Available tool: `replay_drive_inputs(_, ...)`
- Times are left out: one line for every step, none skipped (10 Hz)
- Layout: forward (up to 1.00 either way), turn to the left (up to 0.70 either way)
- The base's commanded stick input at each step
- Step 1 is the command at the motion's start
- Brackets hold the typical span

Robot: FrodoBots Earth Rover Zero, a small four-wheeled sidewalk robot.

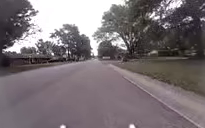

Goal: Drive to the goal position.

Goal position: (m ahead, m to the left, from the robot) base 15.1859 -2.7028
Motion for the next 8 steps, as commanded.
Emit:
replay_drive_inputs(1.00,0.00)
replay_drive_inputs(1.00,0.00)
replay_drive_inputs(1.00,0.00)
replay_drive_inputs(1.00,0.00)
replay_drive_inputs(1.00,0.00)
replay_drive_inputs(1.00,0.00)
replay_drive_inputs(1.00,0.00)
replay_drive_inputs(1.00,0.00)
